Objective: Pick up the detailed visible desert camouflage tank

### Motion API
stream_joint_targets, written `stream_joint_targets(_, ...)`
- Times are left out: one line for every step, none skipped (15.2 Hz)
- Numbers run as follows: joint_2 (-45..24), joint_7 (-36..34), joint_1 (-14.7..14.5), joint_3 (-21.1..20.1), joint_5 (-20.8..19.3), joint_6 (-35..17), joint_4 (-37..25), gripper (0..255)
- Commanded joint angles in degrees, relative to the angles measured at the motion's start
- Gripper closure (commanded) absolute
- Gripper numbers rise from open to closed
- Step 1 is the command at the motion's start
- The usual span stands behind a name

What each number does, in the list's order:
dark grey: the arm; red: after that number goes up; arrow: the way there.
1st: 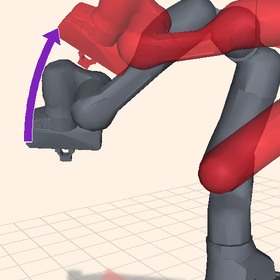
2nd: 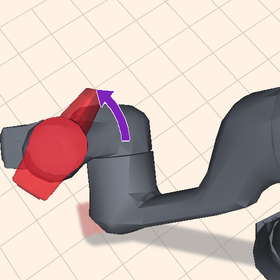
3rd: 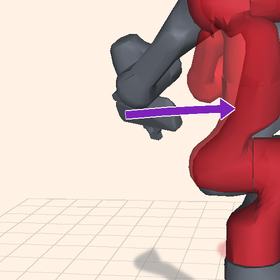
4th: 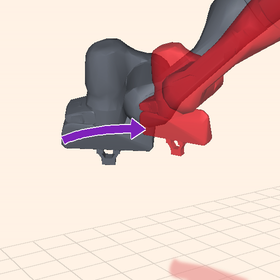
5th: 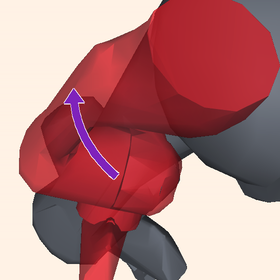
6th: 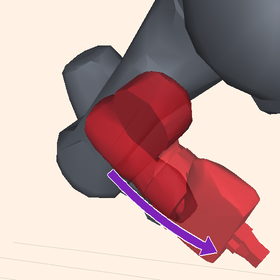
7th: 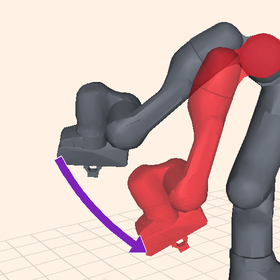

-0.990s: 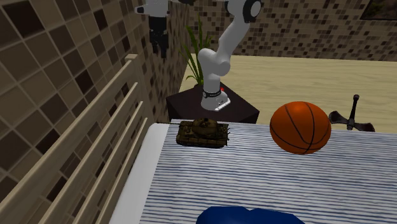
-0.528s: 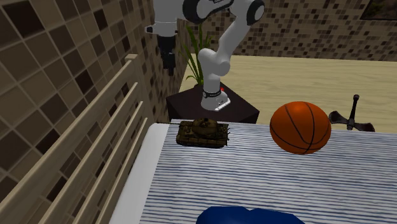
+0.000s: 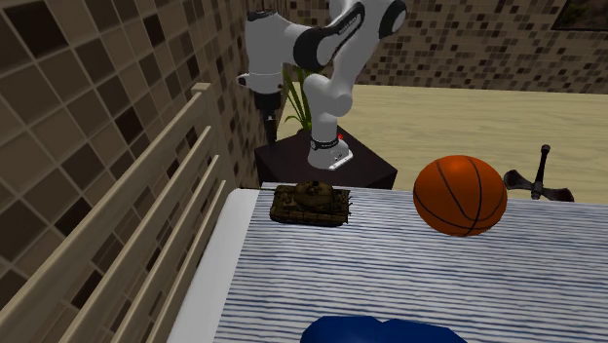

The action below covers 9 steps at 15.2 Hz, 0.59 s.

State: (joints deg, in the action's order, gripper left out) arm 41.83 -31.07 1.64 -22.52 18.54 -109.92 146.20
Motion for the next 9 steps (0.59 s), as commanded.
stream_joint_targets(-2.2, -5.4, 0.2, -3.5, 1.7, -2.0, 0.1, 0)
stream_joint_targets(-3.7, -7.8, 0.5, -5.3, 2.4, -3.2, 0.0, 0)
stream_joint_targets(-5.2, -10.3, 0.8, -7.0, 3.0, -4.5, -0.2, 0)
stream_joint_targets(-6.9, -12.8, 1.2, -8.8, 3.5, -5.7, -0.5, 0)
stream_joint_targets(-8.8, -15.3, 1.7, -10.6, 3.9, -7.0, -0.9, 0)
stream_joint_targets(-10.7, -17.8, 2.3, -12.4, 4.2, -8.3, -1.4, 0)
stream_joint_targets(-12.7, -20.4, 3.0, -14.2, 4.3, -9.6, -1.9, 0)
stream_joint_targets(-14.9, -23.1, 3.7, -16.1, 4.2, -11.0, -2.6, 0)
stream_joint_targets(-17.1, -25.7, 4.5, -17.8, 4.0, -12.3, -3.3, 0)
